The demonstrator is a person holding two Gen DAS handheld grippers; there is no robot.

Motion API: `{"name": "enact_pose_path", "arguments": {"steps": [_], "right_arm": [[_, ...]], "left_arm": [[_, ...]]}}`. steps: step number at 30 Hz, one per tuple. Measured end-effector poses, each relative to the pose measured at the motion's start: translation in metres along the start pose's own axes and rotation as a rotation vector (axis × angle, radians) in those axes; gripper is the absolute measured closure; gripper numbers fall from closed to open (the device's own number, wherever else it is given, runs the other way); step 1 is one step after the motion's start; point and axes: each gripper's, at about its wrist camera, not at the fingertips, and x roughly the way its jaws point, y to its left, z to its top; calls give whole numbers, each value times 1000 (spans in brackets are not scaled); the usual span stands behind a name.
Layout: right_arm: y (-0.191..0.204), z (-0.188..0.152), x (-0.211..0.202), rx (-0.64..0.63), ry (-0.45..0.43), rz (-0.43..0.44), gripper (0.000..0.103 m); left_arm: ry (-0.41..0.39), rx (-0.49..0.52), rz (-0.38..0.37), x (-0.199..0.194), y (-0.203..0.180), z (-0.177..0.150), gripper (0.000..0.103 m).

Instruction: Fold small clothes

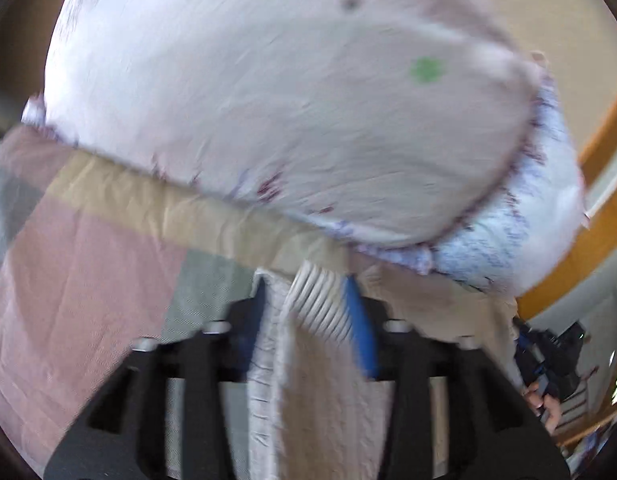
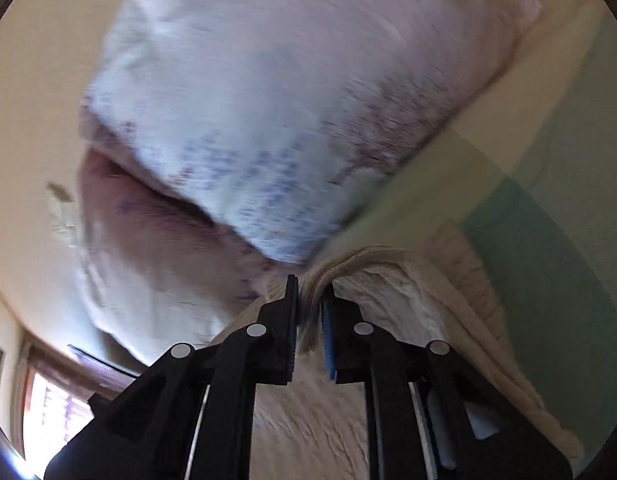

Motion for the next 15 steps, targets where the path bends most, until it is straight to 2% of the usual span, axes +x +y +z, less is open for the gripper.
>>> {"name": "enact_pose_path", "arguments": {"steps": [1, 2, 3, 4, 5, 6, 8, 11, 14, 15], "right_arm": [[-12, 1, 0, 39, 30, -12, 84], [-16, 2, -5, 33, 27, 0, 74], [-16, 2, -14, -1, 7, 0, 53], [-14, 3, -23, -43, -24, -9, 43], [-10, 3, -34, -92, -64, -18, 28], [-7, 3, -41, -125, -85, -15, 27], [-4, 4, -45, -153, -70, 18, 27], [1, 1, -44, -167, -32, 41, 26], [2, -6, -37, -180, -1, 32, 26], [0, -8, -38, -178, 7, 33, 26]], "left_arm": [[13, -43, -33, -1, 12, -1, 33], [14, -62, -82, -5, 25, -3, 30], [20, -64, -100, -10, 34, -8, 26], [36, -62, -108, -12, 42, -13, 26], [61, -66, -120, -12, 49, -18, 26], [82, -76, -140, -11, 52, -23, 26], [133, -95, -196, -1, 58, -37, 26], [194, -67, -193, 16, 51, -51, 26], [171, -27, -172, 24, 37, -56, 24], [162, -38, -174, 27, 34, -55, 34]]}}
